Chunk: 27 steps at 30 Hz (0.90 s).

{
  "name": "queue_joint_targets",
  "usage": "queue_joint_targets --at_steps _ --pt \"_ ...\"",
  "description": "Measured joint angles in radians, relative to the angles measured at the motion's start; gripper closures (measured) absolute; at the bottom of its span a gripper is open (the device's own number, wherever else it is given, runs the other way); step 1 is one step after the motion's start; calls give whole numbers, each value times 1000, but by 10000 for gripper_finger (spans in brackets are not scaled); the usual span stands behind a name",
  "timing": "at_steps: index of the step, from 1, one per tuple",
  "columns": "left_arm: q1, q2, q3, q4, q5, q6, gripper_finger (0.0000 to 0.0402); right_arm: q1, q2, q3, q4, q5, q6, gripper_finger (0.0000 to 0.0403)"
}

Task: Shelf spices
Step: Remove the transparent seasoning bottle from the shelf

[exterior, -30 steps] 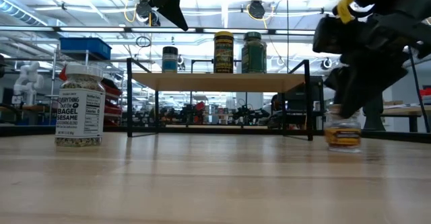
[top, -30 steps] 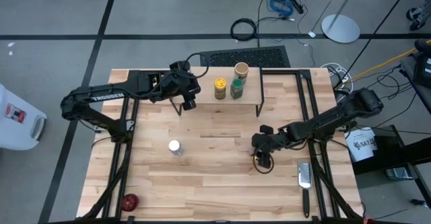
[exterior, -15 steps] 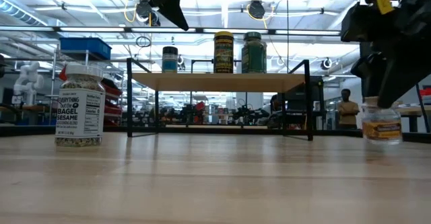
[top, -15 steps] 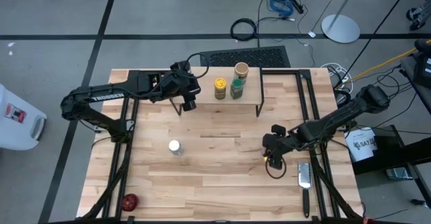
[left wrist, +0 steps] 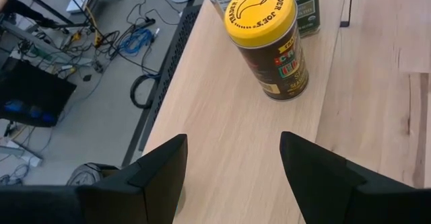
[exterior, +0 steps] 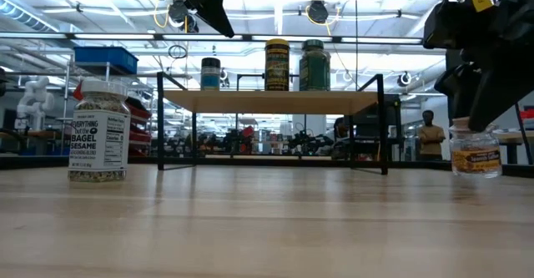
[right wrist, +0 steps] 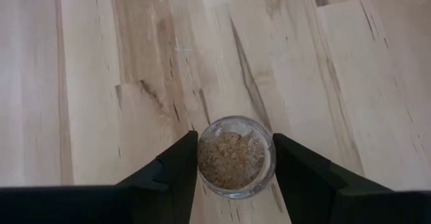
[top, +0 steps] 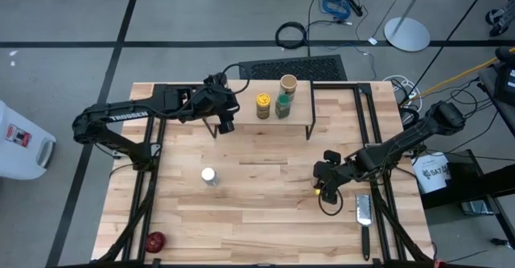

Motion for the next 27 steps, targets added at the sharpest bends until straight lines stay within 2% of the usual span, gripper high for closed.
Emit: queue_joint_targets --at_steps 18,27 --pt "0 0 0 0 17 -24 155 0 0 -43 52 18 18 232" --pt "0 0 0 0 18 -24 155 -1 0 -43 51 23 31 195"
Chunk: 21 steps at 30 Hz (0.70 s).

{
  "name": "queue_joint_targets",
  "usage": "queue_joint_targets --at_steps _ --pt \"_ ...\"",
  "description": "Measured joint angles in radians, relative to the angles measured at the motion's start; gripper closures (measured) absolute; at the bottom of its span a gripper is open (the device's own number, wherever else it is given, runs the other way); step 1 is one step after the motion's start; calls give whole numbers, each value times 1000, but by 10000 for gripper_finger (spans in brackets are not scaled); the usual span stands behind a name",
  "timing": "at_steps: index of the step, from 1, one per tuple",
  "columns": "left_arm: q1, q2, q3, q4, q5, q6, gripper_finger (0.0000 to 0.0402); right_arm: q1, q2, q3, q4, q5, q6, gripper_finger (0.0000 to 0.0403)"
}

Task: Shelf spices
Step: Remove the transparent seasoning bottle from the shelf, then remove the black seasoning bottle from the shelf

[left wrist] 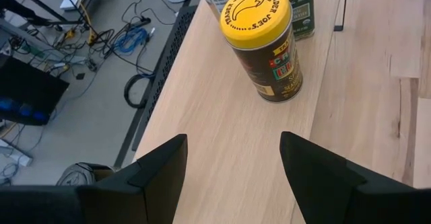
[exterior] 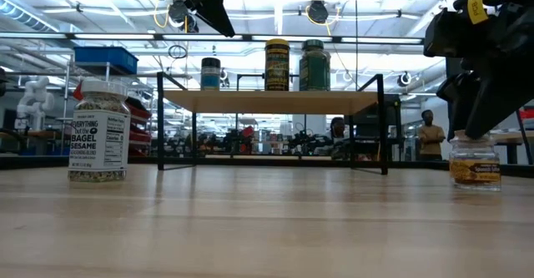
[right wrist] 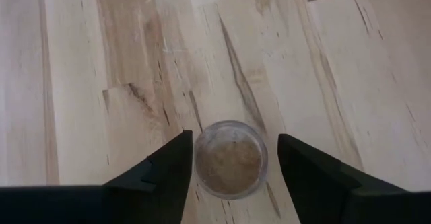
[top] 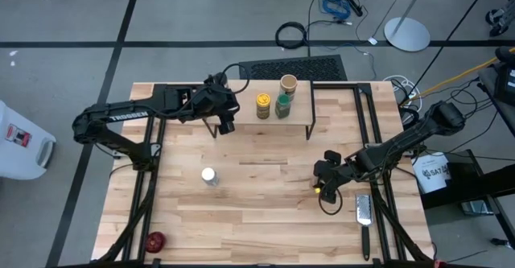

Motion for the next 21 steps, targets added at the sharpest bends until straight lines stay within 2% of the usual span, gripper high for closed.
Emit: queue_joint_targets --at_steps 12,21 --pt "0 0 0 0 8 -1 155 0 0 23 -5 28 -51 163" --pt "0 0 0 1 9 -12 155 0 -1 154 -158 160 -93 163"
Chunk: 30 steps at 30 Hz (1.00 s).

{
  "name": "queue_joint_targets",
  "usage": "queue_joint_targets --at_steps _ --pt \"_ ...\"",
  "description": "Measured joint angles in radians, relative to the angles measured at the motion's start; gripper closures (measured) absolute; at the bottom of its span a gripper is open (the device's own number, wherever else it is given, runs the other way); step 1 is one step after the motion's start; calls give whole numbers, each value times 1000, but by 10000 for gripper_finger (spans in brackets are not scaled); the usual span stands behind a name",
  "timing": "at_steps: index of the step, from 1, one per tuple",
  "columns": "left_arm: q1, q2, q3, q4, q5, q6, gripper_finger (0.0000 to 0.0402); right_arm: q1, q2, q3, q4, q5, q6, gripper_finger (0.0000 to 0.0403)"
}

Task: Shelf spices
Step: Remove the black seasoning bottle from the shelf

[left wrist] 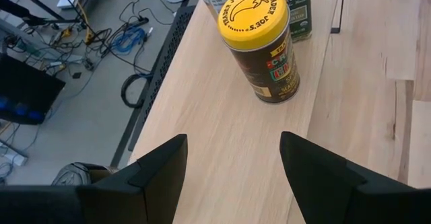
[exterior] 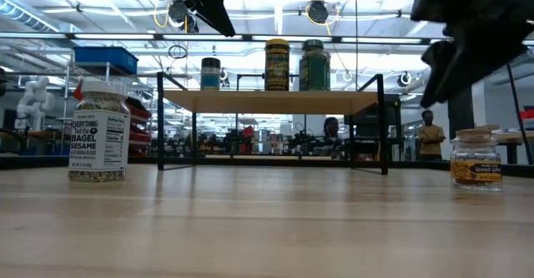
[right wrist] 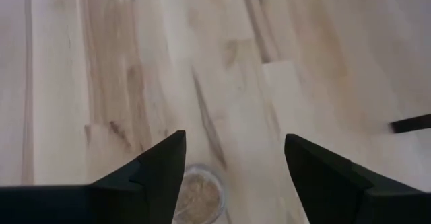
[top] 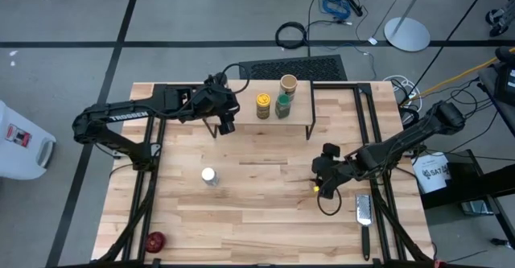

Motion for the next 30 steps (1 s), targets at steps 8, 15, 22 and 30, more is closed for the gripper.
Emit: queue_joint_targets --at_steps 8,15,22,30 --pt "-2 0 0 45 -200 33 155 0 0 79 -53 24 3 163" --pt "33 0 25 35 -288 106 155 0 0 81 -57 22 3 163" --pt "181 0 115 1 -2 142 155 0 0 81 -58 22 0 163" --pt "425 0 150 -115 463 67 123 0 0 81 -58 22 -4 163"
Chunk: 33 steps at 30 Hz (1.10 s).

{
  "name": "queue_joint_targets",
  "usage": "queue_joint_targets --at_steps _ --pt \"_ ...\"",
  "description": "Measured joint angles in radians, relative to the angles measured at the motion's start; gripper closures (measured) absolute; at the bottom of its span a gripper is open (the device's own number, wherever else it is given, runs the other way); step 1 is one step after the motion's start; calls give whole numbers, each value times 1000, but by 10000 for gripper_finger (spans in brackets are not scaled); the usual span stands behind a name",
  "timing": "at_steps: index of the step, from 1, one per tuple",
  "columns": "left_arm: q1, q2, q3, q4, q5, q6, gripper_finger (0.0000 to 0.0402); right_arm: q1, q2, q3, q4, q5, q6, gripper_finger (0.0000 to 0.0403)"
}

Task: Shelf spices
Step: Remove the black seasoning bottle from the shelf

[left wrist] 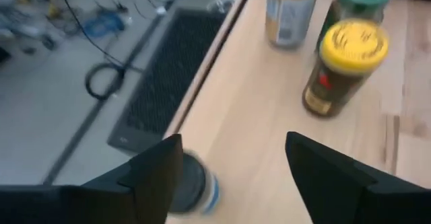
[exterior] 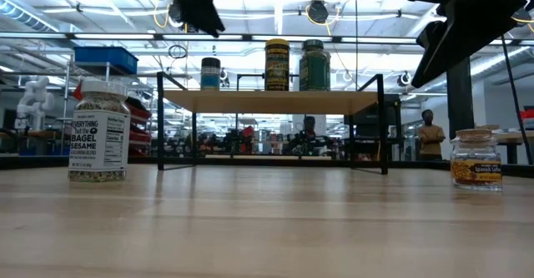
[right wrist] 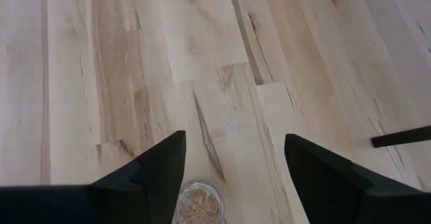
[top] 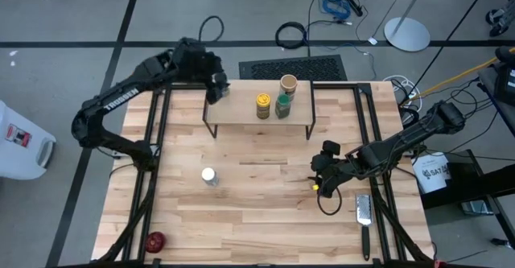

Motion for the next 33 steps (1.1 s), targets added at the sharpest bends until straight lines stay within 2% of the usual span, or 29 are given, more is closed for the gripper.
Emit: queue_joint_targets --at_steps 9,33 --pt "62 0 0 -51 22 117 62 0 0 0 1 0 0 163" --pt "89 157 -2 -54 -32 182 58 0 0 0 9 -4 -7 163"
